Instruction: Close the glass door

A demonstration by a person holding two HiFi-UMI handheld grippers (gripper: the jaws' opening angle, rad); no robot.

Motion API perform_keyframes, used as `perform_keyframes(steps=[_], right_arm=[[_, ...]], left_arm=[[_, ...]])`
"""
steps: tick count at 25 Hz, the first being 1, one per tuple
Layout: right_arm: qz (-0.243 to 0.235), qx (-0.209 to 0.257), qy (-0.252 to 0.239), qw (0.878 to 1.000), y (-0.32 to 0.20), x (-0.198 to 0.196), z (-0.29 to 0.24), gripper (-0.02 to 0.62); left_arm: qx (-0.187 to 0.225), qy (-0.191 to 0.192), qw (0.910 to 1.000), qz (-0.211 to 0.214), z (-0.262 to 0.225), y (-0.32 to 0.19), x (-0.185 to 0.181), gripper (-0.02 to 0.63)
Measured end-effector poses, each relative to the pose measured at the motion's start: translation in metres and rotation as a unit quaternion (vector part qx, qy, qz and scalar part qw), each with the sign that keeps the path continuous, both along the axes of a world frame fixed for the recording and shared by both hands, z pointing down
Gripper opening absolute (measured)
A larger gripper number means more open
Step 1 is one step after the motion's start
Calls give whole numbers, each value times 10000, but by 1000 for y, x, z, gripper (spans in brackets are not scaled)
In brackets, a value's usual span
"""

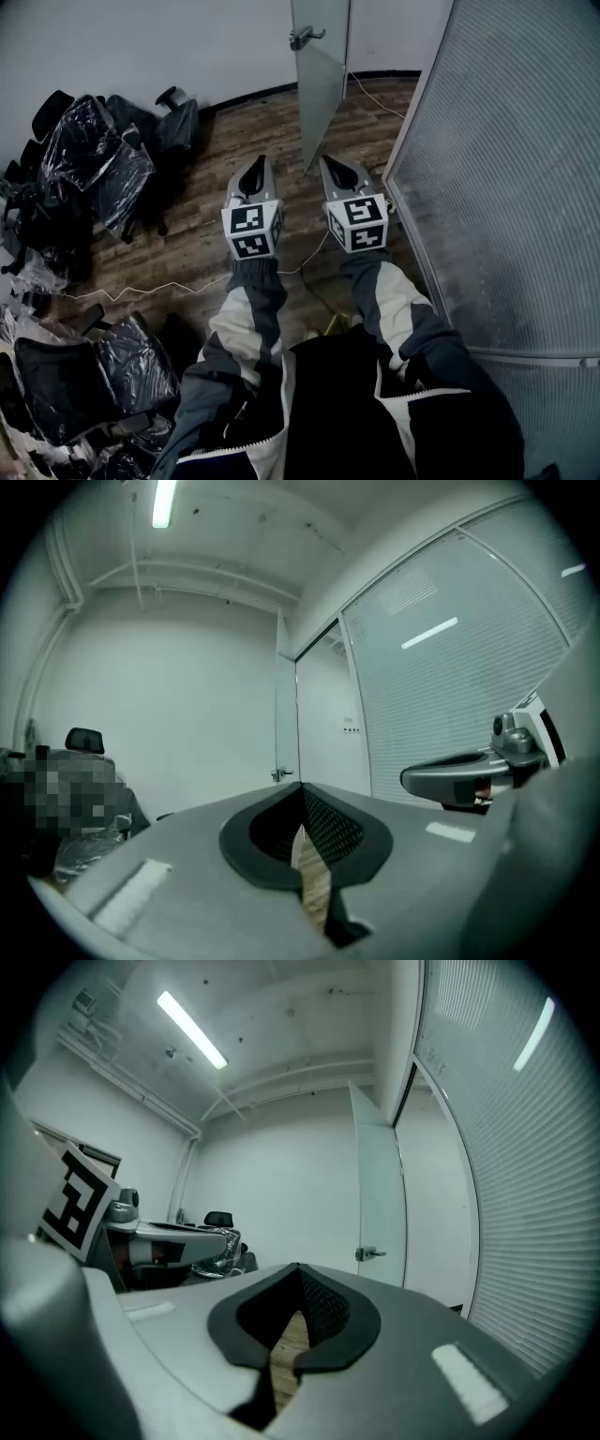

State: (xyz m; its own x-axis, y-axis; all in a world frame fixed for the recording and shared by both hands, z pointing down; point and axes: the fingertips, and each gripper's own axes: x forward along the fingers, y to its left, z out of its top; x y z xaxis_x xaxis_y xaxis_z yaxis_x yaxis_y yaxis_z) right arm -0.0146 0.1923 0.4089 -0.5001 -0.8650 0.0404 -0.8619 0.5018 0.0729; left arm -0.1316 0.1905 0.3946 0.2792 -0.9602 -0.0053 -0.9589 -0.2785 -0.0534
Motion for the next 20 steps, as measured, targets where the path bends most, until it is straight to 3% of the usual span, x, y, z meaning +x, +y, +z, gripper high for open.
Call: perform_keyframes(steps=[13, 20], right_arm=[[70, 113, -173, 9998, -2, 1, -4, 5], [-57, 98, 27, 9999, -5, -5, 6, 6]], left_arm=[[-51, -56, 10000, -22, 8, -4, -8, 2], [-91, -59, 9999, -7, 18, -11, -15, 2]])
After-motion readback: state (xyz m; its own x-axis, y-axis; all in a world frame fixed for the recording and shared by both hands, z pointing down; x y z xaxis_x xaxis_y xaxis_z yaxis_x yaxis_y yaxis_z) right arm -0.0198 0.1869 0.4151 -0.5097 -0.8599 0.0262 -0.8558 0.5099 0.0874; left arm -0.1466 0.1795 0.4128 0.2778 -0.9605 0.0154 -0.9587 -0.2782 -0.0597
